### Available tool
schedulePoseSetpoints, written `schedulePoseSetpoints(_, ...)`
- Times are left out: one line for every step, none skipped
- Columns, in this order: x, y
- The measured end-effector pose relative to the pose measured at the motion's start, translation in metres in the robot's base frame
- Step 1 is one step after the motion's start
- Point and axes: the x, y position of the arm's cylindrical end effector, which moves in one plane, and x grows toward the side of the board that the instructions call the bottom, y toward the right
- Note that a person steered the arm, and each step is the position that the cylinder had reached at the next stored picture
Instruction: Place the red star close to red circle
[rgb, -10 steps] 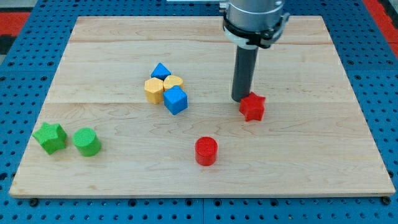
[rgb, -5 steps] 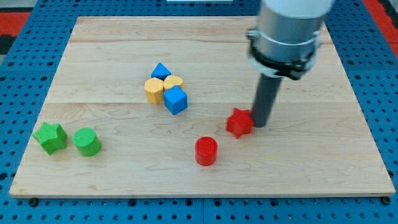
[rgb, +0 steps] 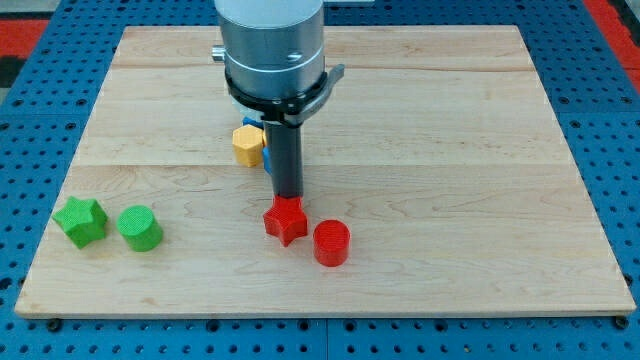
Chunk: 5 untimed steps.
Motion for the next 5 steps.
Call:
schedulePoseSetpoints(-0.007, -0.024)
schedulePoseSetpoints(0.021, -0.026)
schedulePoseSetpoints(0.051, -0.027)
schedulePoseSetpoints(0.054, -0.029)
schedulePoseSetpoints(0.07, -0.008)
